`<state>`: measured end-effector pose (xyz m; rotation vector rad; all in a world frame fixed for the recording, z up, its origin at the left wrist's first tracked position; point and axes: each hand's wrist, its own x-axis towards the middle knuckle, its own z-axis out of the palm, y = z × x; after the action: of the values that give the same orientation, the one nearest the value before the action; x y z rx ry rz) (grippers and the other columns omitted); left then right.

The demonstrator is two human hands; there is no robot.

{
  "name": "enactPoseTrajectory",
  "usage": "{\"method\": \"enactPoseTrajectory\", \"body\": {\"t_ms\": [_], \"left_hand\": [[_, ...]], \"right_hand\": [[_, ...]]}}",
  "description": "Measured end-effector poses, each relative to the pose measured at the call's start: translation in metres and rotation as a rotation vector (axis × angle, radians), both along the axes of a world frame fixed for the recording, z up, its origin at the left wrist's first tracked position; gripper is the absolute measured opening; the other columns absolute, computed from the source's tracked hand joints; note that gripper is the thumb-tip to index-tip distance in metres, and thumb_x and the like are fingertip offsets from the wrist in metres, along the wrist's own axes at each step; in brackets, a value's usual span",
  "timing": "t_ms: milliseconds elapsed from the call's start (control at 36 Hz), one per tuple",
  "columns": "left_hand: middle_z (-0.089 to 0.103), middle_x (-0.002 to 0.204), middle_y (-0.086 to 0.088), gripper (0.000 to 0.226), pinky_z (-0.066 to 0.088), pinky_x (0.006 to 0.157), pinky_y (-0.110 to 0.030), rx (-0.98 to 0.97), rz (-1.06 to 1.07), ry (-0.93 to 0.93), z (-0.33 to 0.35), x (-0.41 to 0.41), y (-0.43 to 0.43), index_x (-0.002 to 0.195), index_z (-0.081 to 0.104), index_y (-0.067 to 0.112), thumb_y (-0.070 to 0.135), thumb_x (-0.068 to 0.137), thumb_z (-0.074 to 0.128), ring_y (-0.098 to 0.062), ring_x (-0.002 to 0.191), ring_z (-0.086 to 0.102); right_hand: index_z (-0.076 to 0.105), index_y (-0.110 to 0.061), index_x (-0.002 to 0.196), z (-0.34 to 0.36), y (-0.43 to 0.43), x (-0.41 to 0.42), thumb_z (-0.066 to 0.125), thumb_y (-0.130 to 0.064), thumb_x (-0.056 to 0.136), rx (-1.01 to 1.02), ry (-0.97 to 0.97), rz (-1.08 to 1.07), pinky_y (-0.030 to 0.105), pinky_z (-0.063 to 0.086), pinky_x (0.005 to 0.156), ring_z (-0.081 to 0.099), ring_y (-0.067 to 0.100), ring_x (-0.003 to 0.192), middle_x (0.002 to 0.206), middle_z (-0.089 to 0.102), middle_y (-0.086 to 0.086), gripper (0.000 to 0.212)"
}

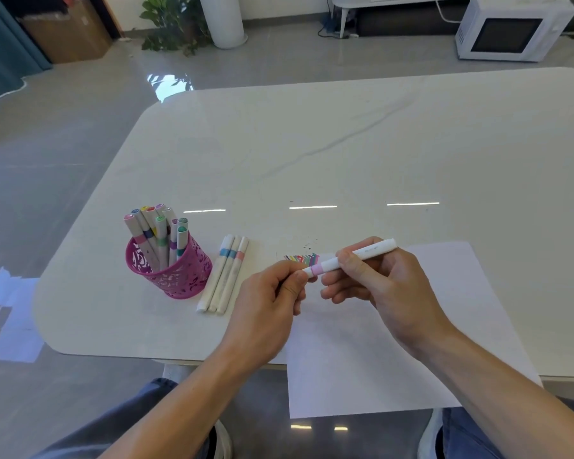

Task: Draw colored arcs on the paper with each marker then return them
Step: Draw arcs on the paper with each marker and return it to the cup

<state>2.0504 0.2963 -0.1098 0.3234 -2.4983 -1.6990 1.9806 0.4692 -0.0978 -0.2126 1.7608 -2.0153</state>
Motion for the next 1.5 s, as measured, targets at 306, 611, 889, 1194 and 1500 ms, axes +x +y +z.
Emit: {"method": "enactPoseTrajectory", "body": {"t_ms": [306,611,889,1194,1500], "left_hand": [[0.057,0.065,0.008,0.022,0.044,0.058,-0.018,-0.005,0.002,-0.009,0.010,0.003,0.001,0.090,0.069,0.026,0.018,0.102,0.052,-0.008,0.060,0.054],[0.069,0.076,-0.004,0.010,0.055,0.066,-0.024,0.265,0.156,0.068,0.028,0.005,-0.014,0.096,0.077,0.020,0.022,0.093,0.067,-0.015,0.070,0.068],[0.074,0.097,0.002,0.013,0.058,0.083,-0.029,0.142,0.425,0.333,0.056,0.015,-0.047,0.100,0.073,0.019,0.028,0.093,0.068,-0.016,0.094,0.069],[0.063,0.117,0.011,0.027,0.056,0.078,-0.026,-0.487,0.568,0.554,0.067,0.028,-0.089,0.116,0.068,0.017,0.030,0.107,0.047,-0.013,0.102,0.064],[0.061,0.102,0.011,0.025,0.047,0.074,-0.005,-0.614,0.568,0.481,0.059,0.025,-0.101,0.126,0.062,0.026,0.030,0.103,0.054,-0.002,0.093,0.061]], "right_hand": [[0.064,0.009,0.104,0.004,0.001,0.000,0.063,-0.021,0.098,-0.062,-0.070,0.039,0.031,0.062,0.068,0.078,0.036,0.079,0.088,0.080,0.021,0.031],[0.072,-0.001,0.109,0.011,-0.006,-0.007,0.075,-0.029,0.089,-0.032,-0.247,0.033,0.026,0.060,0.064,0.074,0.026,0.073,0.087,0.077,0.016,0.034],[0.066,-0.009,0.112,-0.002,-0.005,-0.013,0.066,-0.017,0.101,0.280,-0.215,-0.035,0.035,0.060,0.071,0.072,0.019,0.063,0.077,0.078,0.008,0.014],[0.067,-0.004,0.097,-0.009,-0.005,-0.014,0.062,-0.012,0.097,0.587,-0.102,0.151,0.033,0.052,0.068,0.067,0.015,0.057,0.071,0.077,0.002,0.009],[0.067,-0.005,0.098,-0.009,-0.006,-0.013,0.063,-0.012,0.097,0.605,-0.087,0.168,0.034,0.054,0.069,0.069,0.015,0.060,0.072,0.077,0.001,0.008]]}}
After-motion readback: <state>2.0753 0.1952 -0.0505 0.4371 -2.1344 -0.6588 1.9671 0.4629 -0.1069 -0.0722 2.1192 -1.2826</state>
